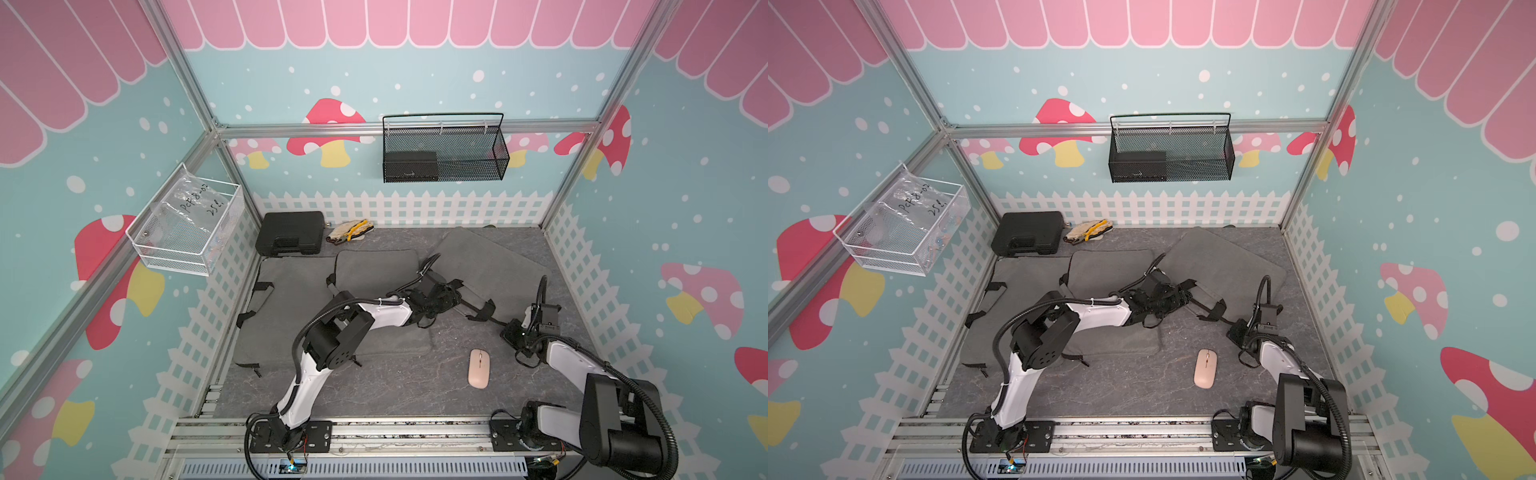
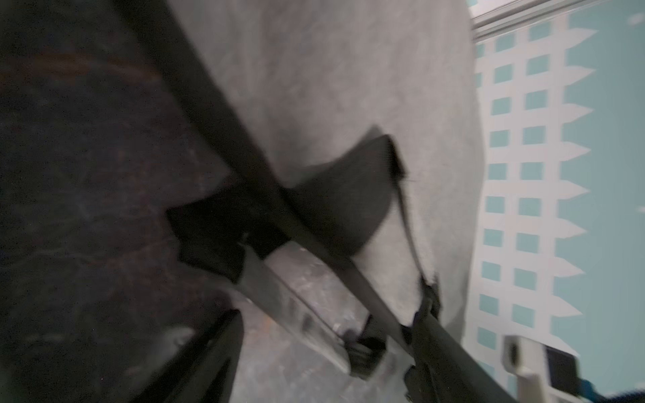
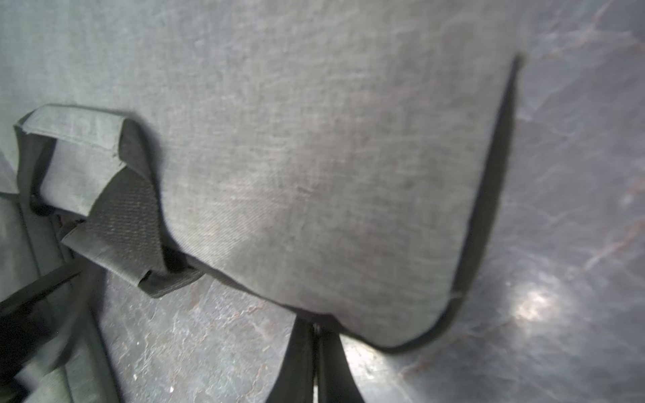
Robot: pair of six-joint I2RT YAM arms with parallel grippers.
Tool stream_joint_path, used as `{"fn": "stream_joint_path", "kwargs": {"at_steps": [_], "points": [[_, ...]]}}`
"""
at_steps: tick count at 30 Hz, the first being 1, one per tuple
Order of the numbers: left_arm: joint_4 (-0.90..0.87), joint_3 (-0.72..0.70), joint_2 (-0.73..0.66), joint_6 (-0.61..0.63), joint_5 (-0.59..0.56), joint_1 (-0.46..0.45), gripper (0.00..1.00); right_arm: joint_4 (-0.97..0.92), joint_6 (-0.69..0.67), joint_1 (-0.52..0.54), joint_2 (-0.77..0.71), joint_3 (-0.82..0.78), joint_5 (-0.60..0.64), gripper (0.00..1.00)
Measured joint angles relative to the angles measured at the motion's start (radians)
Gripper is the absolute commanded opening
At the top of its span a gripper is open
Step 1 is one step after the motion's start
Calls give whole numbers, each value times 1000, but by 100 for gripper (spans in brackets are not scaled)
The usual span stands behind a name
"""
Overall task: Put the mouse into the laptop bag
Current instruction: Unzip the zipper on the zippered laptop bag.
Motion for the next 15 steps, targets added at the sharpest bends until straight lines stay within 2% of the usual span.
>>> {"fn": "stream_joint_path", "kwargs": {"at_steps": [1,3,6,9,15], "points": [[-4,26,14,-6,-3,0,62,0,-2,0,-6,-4,-4,0],[-19,72,46,-11,-10,3,35,-4,-13,0,-17,-11,-14,0],[-42,127,103,-15,-12,6,9,-15,-31,23,-13,-11,-23,0],[-47,169,138,-12,-16,10,0,-19,-30,78,-10,-10,-18,0],[-53,186,145,-11,-19,25,0,-37,-5,229,61,55,3,0]]}}
